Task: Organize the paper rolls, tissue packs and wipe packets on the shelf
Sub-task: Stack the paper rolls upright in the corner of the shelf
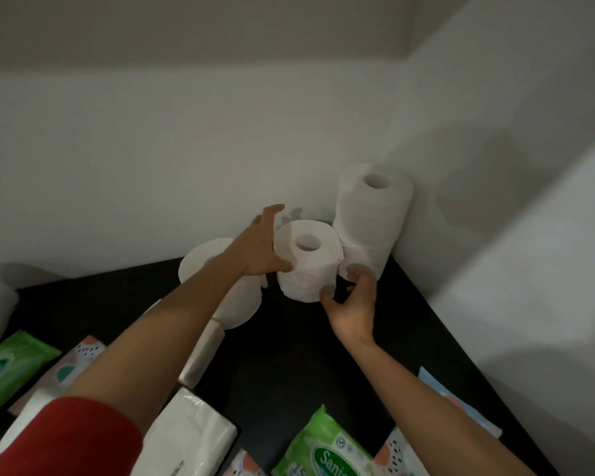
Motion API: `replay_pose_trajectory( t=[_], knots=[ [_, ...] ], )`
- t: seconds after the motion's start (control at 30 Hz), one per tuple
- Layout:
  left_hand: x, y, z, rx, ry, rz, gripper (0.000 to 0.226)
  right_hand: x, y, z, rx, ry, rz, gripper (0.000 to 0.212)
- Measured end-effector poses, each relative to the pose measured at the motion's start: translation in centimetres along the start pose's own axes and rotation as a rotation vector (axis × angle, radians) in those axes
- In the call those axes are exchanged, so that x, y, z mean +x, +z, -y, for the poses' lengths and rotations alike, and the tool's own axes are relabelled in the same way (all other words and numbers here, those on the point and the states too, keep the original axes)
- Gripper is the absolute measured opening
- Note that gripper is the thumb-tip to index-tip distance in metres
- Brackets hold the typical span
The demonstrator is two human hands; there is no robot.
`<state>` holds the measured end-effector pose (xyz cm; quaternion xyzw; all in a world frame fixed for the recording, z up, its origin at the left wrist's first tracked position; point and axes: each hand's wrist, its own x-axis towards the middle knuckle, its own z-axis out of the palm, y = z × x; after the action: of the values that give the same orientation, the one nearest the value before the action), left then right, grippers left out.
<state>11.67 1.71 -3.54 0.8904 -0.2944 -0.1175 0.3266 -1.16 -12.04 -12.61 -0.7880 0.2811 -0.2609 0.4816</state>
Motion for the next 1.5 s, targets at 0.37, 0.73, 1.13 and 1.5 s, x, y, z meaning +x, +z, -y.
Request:
replay_pose_trajectory(
  t=[0.37,0.73,1.13,1.5],
  knots=[
    [-5.8,-4.3,4.0,0.086,-0.310,-0.275,0.094,-5.1,3.7,3.9,0.000,-0.261,0.506,0.038],
    [-7.0,-4.3,5.9,-0.207,-0.587,-0.243,0.064,-5.6,6.6,5.3,0.080,-0.076,0.596,0.059],
    [-7.5,-6.8,3.1,-0.107,-0.511,-0.289,0.065,-5.1,5.8,7.4,-0.050,-0.362,0.342,0.084],
    [-5.0,-6.2,-2.6,-0.279,-0.215,-0.272,0.044,-0.9,2.1,10.0,0.118,-0.210,0.107,0.111]
  ],
)
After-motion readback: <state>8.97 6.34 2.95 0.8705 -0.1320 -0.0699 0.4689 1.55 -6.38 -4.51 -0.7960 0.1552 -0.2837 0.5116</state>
